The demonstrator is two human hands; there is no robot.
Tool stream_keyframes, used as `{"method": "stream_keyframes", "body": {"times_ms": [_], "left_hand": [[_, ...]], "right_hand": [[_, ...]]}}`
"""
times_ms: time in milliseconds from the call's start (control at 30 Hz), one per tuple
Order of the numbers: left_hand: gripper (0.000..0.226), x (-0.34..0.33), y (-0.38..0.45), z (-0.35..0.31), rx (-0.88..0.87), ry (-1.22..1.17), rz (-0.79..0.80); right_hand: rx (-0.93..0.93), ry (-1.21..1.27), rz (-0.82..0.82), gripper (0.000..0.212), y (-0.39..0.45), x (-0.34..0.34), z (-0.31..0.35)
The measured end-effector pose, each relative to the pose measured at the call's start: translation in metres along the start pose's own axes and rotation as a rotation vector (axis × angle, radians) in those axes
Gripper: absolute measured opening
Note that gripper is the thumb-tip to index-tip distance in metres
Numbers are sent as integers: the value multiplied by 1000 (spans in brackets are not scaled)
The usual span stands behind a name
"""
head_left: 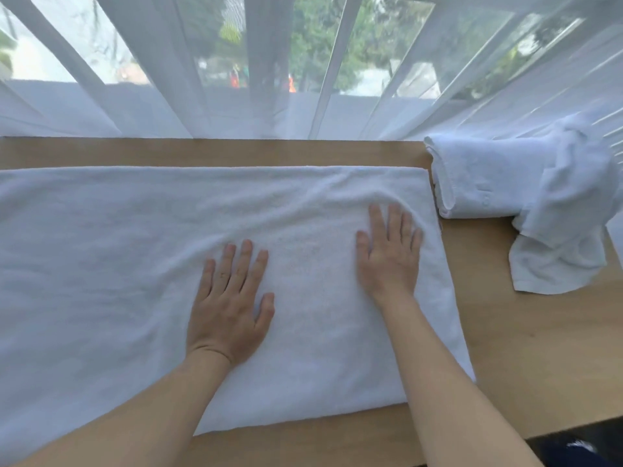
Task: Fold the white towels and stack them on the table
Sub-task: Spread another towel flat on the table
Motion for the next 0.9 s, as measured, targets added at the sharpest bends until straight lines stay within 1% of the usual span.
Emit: {"method": "stream_keyframes", "body": {"times_ms": [33,67,100,133,167,200,233,300,333,367,400,433,500,533,600,633,667,700,800,833,867,900], "left_hand": [[69,0,0,0,-3,5,-6],[69,1,0,-1,-6,7,-14],[69,2,0,-1,-7,7,-21],[68,3,0,-1,-9,4,-29],[68,3,1,-2,-11,1,-42],[68,3,2,-1,-12,4,-54],[68,3,2,0,-12,9,-58],[69,3,2,0,-12,3,-71],[69,2,2,0,-12,6,-79],[69,1,1,0,-16,8,-80],[69,1,1,0,-17,5,-80],[69,1,1,0,-14,0,-83],[69,0,2,1,-13,3,-86],[70,0,3,1,-13,9,-84],[70,0,2,0,-12,10,-83],[71,-1,2,0,-14,10,-86],[71,-1,3,1,-16,12,-86],[71,-2,3,1,-15,11,-83],[70,-2,2,1,-10,11,-74],[70,-2,2,1,-10,11,-65],[71,-2,2,0,-9,5,-58],[71,-1,2,0,-5,-1,-55]], "right_hand": [[1,49,-45,62,-1,5,17],[83,101,-76,62,-6,8,43],[229,108,-74,61,-17,4,74],[387,69,-45,60,-29,-4,99],[493,12,-7,60,-35,-14,113],[529,-30,30,61,-27,-18,115],[492,-51,42,61,-10,-17,107],[251,-100,24,60,38,-9,69],[115,-99,44,60,60,-3,48],[14,-84,71,60,75,3,32],[-43,-67,82,60,81,9,23],[-62,-44,66,61,79,12,23],[-29,37,-5,61,48,9,44],[25,78,-27,61,21,3,60],[205,62,8,63,-41,-20,87],[265,14,28,64,-61,-27,86],[271,-14,29,65,-62,-28,72],[198,-8,21,64,-50,-24,46],[-236,13,-18,62,-9,1,-48],[-314,28,-27,62,-9,6,-64],[-319,45,-53,64,-16,6,-62],[-269,77,-83,65,-31,3,-46]]}}
Point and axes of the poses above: each hand's wrist, its own y-axis towards the middle knuckle, its own x-axis out of the back of the hand, z = x × y, the point moved 8 cm from there along y, towards the middle knuckle, and after that the axes turned 7 degrees about -x, right-handed, at the moved point
